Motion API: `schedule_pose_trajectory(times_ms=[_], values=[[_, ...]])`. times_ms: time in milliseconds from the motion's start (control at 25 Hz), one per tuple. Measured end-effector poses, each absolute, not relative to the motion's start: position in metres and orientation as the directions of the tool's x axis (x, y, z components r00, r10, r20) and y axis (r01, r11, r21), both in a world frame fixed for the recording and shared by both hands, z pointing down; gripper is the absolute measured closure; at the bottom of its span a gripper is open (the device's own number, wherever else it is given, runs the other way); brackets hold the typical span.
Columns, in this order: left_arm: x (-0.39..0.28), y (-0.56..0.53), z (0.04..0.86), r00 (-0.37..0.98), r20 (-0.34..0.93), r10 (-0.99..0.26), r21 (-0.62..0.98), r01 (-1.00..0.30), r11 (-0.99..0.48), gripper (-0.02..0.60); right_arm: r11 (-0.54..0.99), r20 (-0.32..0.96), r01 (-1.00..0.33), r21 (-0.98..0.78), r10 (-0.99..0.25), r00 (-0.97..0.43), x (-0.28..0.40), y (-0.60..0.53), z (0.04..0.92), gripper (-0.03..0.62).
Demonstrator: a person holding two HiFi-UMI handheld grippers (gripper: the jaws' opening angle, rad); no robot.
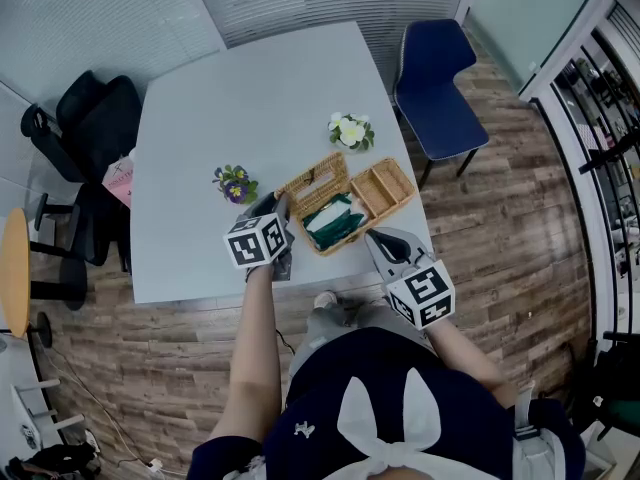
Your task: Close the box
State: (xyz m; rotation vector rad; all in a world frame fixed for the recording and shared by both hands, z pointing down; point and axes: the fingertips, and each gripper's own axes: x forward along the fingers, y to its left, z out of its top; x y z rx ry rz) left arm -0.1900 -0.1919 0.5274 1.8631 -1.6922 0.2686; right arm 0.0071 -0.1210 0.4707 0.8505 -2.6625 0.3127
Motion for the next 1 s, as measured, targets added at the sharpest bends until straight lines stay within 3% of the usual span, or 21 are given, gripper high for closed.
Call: schedule_pose_trajectory(times_ms=[1000], values=[[-0.166,-0.167,0.524,0.193,0.529,-0.826,0.22,-0.972,-0.086,0.479,0.784,0.382,-0.609,-0.119,-0.53,-0.757,0.017,-0.101,0.476,0.589]])
